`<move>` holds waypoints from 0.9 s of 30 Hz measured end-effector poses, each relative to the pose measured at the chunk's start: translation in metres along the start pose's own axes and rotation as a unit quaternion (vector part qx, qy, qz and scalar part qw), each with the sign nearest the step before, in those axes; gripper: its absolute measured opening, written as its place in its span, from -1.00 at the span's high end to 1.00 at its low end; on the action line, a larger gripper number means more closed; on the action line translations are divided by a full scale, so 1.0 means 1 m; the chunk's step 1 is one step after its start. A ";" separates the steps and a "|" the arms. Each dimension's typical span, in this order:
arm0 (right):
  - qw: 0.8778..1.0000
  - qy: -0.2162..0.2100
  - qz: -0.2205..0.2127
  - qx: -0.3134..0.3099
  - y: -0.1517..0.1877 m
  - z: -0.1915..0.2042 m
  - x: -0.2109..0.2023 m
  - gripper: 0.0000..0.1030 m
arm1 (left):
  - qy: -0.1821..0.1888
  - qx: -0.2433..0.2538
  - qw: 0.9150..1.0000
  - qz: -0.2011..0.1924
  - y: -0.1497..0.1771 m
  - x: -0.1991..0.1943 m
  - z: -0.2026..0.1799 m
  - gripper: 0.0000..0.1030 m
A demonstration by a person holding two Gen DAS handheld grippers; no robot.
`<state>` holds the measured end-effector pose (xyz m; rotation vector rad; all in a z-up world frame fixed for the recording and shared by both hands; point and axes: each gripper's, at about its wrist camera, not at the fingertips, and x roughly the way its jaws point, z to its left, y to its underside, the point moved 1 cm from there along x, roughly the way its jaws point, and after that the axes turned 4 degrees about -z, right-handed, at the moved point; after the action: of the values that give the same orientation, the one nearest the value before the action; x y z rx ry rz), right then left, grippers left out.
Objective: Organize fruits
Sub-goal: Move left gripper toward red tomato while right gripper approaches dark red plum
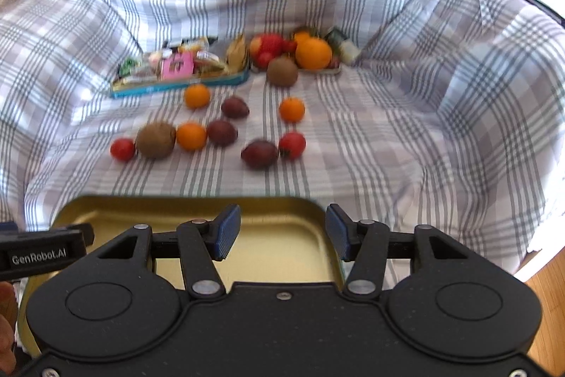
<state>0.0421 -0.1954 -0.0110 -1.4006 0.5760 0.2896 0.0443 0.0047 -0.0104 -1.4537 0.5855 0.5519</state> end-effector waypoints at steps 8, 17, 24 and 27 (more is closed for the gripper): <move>0.999 0.011 0.038 0.011 -0.009 -0.013 0.035 -0.14 | -0.024 0.037 0.999 0.020 -0.002 0.033 0.005 -0.93; 0.998 0.019 0.059 0.020 -0.023 -0.018 0.064 -0.14 | -0.049 0.070 0.996 0.039 -0.009 0.067 0.004 -0.94; 0.998 -0.004 0.066 0.005 -0.033 -0.007 0.081 -0.14 | -0.066 0.062 0.994 0.059 -0.013 0.096 0.011 -0.94; 0.997 -0.011 0.074 -0.003 -0.034 -0.001 0.091 -0.14 | -0.069 0.054 0.994 0.063 -0.014 0.104 0.016 -0.95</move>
<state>0.1352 -0.2153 -0.0316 -1.3609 0.6623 0.4248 0.1319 0.0197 -0.0690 -1.2713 0.5919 0.7032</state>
